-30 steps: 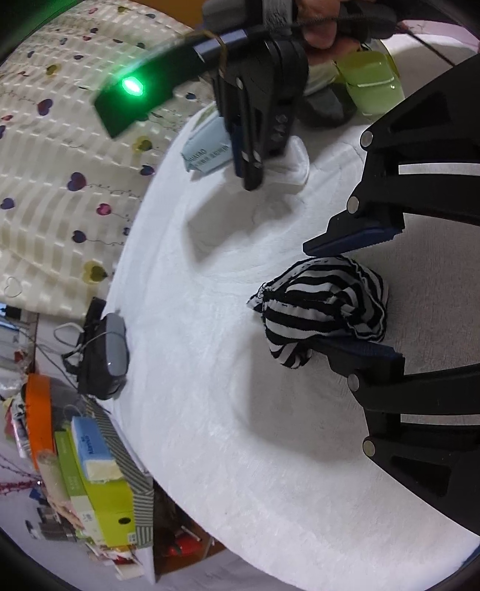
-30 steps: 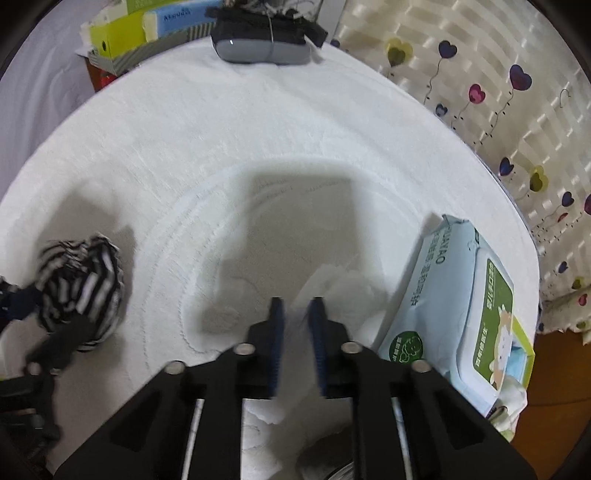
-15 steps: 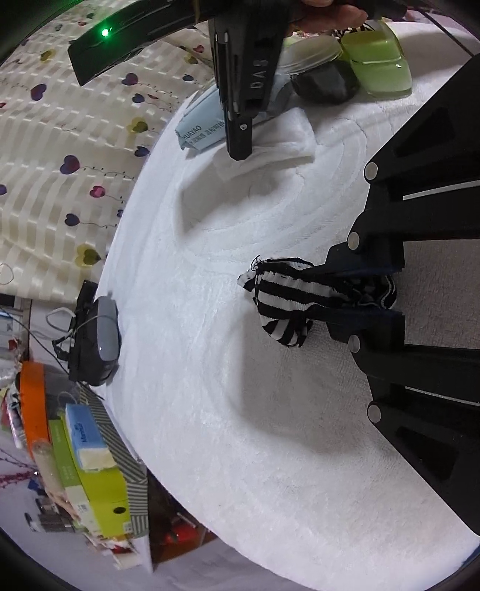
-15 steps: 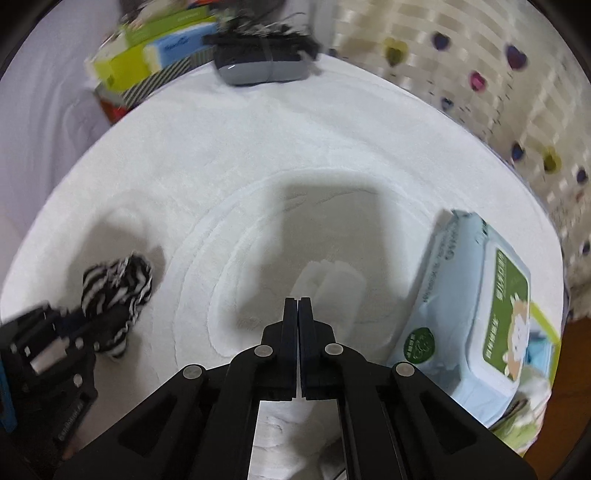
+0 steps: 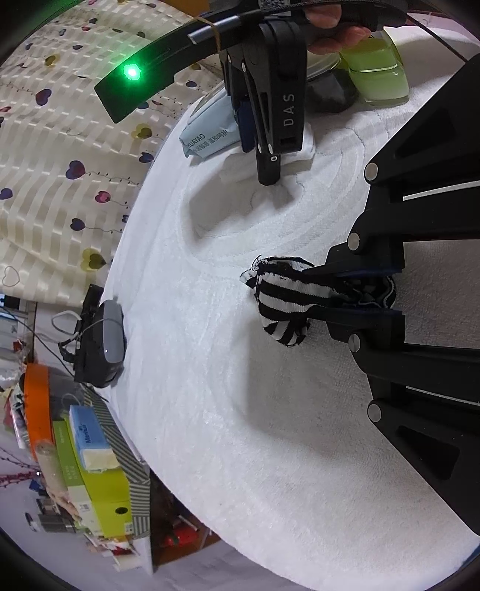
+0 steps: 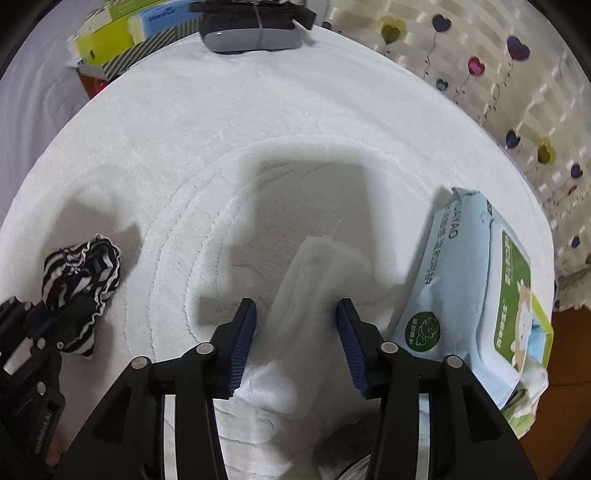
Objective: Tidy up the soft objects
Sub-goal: 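Lift the striped sock and white cloth and carry them over the box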
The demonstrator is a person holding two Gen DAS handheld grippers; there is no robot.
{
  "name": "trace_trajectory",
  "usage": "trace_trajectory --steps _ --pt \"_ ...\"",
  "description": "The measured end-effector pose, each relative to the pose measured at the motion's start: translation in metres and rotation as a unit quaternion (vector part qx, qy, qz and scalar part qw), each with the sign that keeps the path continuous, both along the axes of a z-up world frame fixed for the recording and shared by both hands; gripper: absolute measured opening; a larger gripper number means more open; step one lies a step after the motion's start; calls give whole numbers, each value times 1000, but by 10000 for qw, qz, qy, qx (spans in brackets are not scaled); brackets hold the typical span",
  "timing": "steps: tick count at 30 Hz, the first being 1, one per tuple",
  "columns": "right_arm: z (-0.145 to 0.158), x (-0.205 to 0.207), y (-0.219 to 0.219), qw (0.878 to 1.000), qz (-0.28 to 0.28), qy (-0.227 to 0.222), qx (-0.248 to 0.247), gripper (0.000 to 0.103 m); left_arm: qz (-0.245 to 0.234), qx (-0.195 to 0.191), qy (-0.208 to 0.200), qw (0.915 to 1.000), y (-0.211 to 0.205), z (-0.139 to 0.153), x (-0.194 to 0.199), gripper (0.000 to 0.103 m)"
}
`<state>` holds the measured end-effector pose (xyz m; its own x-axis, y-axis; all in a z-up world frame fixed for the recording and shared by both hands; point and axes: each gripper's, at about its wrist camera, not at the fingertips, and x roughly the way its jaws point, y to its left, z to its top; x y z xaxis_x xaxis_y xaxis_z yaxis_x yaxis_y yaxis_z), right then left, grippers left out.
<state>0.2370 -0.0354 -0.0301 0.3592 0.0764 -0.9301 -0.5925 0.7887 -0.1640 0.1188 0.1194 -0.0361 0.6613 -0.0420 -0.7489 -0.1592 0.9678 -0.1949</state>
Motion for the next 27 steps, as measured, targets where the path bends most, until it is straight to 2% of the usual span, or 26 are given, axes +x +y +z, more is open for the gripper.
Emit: trace_trajectory --steps 2,5,18,27 --pt "1 -4 -1 9998 106 -164 -75 26 13 22 -34 10000 -1 2 -1 12" --pt "4 -8 -5 9995 156 -280 2 20 21 77 -91 9999 -4 6 -3 12" --pt "58 -60 -23 9890 446 -715 1212 19 172 250 -615 9976 -22 46 -29 11" --pt "92 -107 -63 9716 447 -1081 2055 19 204 221 -976 9948 -35 72 -54 11"
